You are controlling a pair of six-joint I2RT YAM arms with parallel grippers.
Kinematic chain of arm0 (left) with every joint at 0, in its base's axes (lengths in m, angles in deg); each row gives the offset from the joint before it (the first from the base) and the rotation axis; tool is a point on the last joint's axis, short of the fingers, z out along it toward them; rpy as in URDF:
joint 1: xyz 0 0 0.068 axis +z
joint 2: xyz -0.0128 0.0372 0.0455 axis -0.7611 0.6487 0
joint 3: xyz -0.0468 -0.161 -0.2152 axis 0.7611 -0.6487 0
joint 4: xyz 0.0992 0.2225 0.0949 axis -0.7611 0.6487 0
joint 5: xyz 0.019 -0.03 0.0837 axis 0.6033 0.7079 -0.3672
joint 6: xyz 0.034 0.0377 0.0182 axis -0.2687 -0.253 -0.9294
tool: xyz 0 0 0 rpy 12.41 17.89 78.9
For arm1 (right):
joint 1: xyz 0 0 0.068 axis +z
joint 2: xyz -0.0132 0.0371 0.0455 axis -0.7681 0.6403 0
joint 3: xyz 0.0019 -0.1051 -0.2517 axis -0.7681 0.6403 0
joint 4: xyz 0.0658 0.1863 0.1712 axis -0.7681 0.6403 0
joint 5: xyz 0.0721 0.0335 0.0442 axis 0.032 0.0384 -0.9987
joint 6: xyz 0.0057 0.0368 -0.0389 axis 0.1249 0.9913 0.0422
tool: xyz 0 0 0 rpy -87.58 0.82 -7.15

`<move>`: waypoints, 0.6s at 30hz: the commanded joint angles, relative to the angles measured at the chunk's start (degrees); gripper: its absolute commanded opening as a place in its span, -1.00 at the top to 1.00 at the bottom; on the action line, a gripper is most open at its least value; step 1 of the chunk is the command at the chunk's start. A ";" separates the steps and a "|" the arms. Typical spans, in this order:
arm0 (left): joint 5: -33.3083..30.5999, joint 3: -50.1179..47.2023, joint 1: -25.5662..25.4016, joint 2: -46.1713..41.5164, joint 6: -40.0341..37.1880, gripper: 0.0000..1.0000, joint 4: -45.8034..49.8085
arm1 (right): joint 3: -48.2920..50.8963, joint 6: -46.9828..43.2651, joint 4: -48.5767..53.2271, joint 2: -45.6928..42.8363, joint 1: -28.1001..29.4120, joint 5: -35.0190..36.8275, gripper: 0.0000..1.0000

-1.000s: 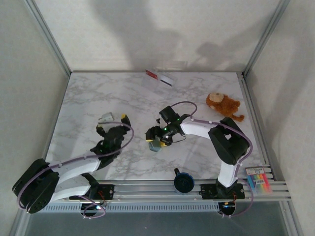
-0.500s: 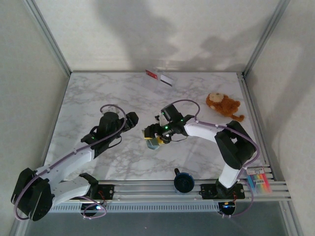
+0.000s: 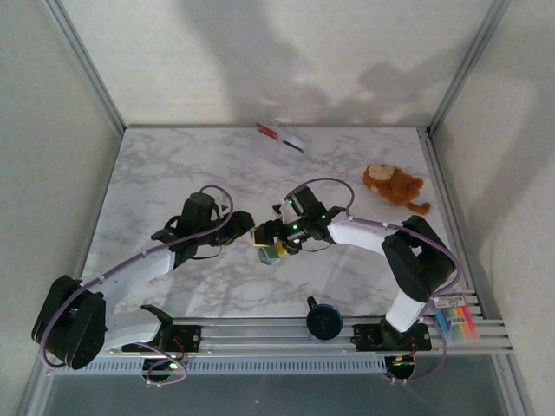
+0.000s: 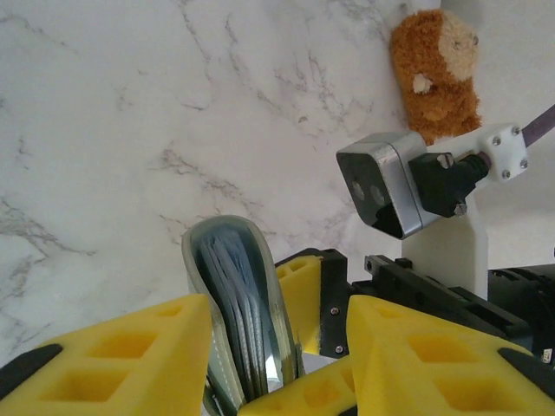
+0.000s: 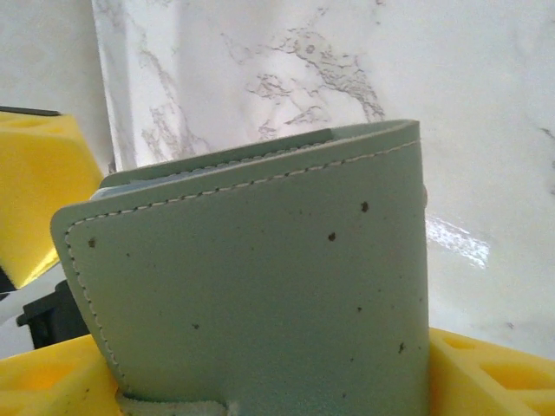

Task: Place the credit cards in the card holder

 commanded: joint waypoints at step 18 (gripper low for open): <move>3.19 -3.18 1.43 -1.95 3.69 0.81 -1.55 | 1.14 -2.11 -3.18 -4.77 1.53 1.07 -0.54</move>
